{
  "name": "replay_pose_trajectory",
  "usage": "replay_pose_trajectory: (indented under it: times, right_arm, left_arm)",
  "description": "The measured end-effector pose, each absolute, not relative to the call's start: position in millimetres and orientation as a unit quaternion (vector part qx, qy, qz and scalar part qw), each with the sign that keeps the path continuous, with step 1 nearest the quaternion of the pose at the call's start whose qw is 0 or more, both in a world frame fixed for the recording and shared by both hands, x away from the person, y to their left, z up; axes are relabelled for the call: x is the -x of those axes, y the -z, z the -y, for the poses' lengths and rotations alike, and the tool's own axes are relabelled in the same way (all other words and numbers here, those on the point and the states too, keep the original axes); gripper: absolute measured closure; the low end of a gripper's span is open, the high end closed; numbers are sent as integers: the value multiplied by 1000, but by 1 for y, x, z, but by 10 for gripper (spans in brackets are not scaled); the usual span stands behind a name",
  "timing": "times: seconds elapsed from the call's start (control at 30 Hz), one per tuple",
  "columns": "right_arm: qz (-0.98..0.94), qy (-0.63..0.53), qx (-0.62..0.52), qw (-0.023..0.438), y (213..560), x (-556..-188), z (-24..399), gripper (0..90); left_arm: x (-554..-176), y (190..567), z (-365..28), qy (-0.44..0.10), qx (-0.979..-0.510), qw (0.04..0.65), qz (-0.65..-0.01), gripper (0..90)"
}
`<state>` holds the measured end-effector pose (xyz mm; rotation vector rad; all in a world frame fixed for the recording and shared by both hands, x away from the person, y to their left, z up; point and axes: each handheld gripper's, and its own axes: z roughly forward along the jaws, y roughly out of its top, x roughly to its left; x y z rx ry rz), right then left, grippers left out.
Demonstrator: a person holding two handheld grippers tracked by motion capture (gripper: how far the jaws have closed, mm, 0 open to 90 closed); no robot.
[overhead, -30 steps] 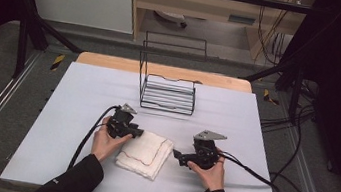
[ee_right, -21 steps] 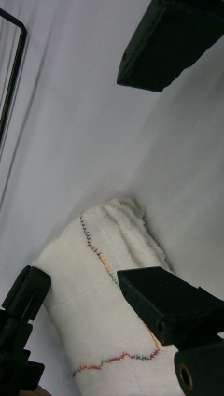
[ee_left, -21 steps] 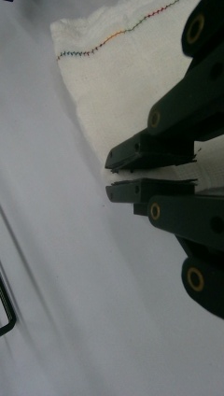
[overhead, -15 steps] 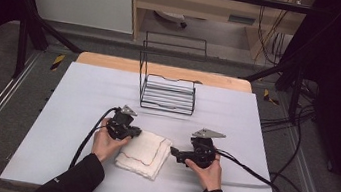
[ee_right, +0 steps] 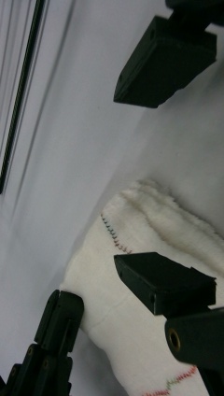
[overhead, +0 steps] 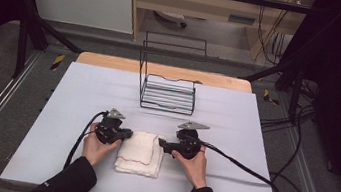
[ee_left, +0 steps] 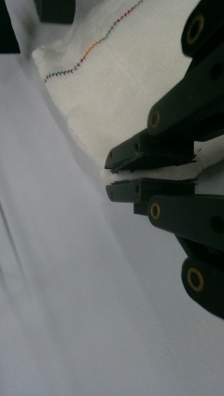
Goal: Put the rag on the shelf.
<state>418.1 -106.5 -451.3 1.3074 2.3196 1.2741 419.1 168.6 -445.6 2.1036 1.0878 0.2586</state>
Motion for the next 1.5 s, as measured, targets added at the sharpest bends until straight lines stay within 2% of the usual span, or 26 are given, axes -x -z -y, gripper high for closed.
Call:
replay_pose_trajectory:
  times: [0.13, 0.33, 0.97, 1.2, 1.5]
  right_arm:
    - [-786, -422, -438, 110, 457, -424, 99, 302]
    - [-783, -427, -441, 101, 459, -423, 96, 455]
    - [-780, -425, -455, 59, 458, -418, 91, 797]
    - [-781, -426, -452, 66, 457, -416, 91, 831]
    - [-777, -444, -441, 69, 445, -412, 94, 834]
  left_arm:
    - [-419, 447, -168, -108, -823, 371, -416, 805]
    - [-421, 447, -170, -101, -822, 374, -417, 789]
    - [-421, 448, -171, -92, -818, 380, -421, 804]
    - [-421, 446, -172, -91, -816, 385, -422, 831]
    - [-415, 431, -177, -101, -801, 419, -416, 835]
